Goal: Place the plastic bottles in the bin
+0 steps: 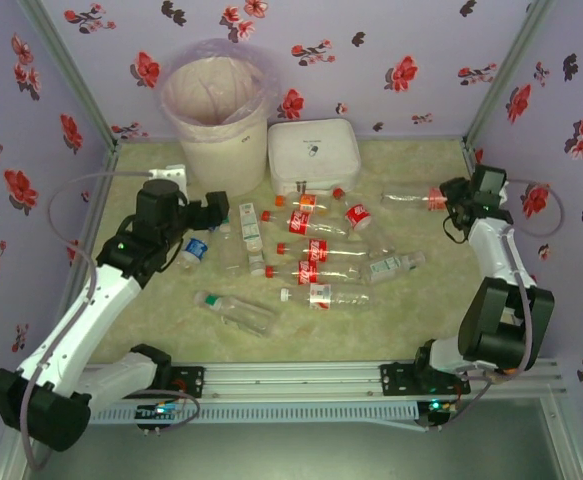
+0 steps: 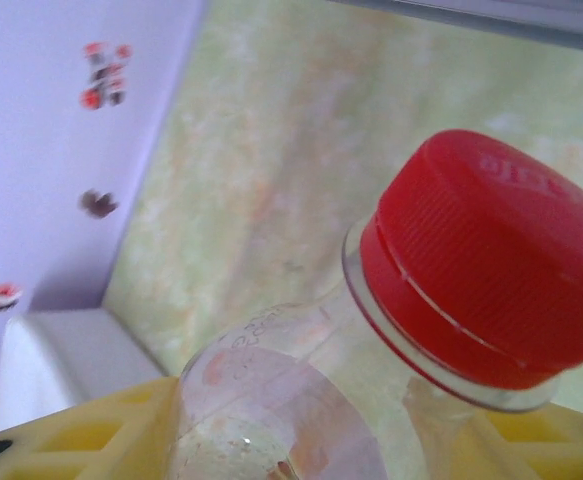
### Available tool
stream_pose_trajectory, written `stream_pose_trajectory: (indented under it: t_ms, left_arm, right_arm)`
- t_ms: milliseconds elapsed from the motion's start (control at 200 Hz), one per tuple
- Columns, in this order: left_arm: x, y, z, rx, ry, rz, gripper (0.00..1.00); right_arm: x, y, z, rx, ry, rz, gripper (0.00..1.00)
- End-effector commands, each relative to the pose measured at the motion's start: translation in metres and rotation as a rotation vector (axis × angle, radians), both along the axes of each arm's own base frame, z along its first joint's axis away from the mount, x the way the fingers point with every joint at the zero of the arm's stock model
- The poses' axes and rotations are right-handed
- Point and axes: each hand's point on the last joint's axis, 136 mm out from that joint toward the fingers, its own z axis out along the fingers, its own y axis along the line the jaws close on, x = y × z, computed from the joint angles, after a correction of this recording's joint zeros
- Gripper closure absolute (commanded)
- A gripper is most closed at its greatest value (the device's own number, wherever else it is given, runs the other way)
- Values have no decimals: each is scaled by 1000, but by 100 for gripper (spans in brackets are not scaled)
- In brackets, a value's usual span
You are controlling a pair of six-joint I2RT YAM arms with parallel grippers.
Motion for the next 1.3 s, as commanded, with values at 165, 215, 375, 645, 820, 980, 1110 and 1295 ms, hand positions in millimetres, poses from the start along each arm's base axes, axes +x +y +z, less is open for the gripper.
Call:
stream_pose_trajectory:
  t_ms: [165, 215, 375, 645, 820, 980, 1110, 1295]
  left_arm:
    - [-3, -82, 25, -49, 2, -324, 2]
    - [-1, -89, 22, -42, 37, -343, 5]
    - [0, -115, 18, -62, 117, -437, 7]
    - [-21, -162, 16, -112, 86, -612, 3]
    - [-23, -193, 0, -120, 108, -672, 0]
    - [-23, -212, -21, -85, 157, -715, 0]
    - [-19, -218, -32, -72, 181, -718, 5]
    - [-11, -223, -33, -81, 179, -702, 28]
  right_arm:
    - [7, 102, 70, -138, -125, 482, 56]
    - [10, 142, 79, -49, -178, 680, 55]
    - [-7, 209, 75, -66, -92, 1069, 56]
    - [-21, 289, 76, -33, -150, 1276, 61]
    - [-19, 314, 81, 35, -189, 1289, 62]
    - [-22, 328, 94, 57, -243, 1302, 63]
    - [-24, 333, 98, 59, -255, 1309, 64]
    - [-26, 340, 93, 69, -242, 1319, 65]
